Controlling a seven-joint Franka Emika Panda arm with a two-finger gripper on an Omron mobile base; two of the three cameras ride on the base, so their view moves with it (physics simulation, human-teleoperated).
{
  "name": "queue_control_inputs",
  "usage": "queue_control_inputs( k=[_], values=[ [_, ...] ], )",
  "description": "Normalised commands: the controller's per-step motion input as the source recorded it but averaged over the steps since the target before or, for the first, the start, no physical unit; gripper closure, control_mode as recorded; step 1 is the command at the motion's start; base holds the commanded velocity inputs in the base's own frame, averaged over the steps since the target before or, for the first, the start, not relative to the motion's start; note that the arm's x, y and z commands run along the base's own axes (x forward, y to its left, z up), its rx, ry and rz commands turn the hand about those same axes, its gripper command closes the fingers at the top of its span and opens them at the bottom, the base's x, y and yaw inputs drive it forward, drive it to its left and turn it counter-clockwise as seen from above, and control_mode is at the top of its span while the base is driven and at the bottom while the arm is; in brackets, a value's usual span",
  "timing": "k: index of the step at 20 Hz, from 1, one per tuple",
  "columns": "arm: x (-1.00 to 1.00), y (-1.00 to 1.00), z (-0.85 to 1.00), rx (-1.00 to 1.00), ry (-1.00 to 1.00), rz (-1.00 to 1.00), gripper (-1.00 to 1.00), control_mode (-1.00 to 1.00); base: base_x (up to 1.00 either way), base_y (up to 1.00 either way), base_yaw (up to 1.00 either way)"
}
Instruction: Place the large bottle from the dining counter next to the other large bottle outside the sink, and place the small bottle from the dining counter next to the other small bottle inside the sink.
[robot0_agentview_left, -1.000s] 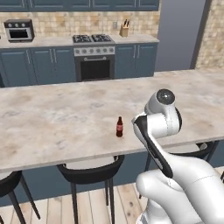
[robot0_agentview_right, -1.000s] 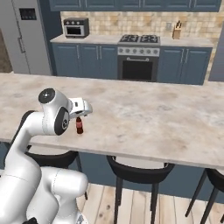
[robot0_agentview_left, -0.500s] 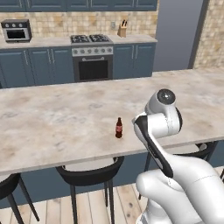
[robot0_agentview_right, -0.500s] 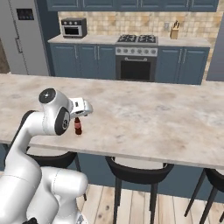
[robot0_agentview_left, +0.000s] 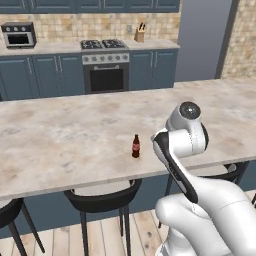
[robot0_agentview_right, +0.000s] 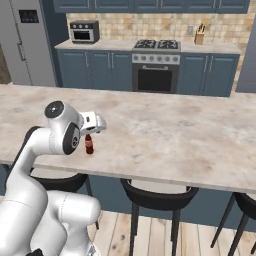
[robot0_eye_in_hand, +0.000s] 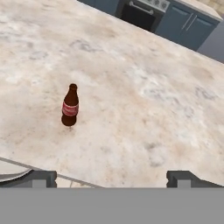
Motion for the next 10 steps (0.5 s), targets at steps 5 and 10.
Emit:
queue_control_inputs(
  k=[5,10],
  values=[
    [0.0,0.01,-0.12,0.06,0.0,0.0,-1.0,-1.0,0.0,0.0,0.0],
    [0.0,0.13,-0.22,0.09,0.0,-0.03,-1.0,-1.0,0.0,0.0,0.0]
  ],
)
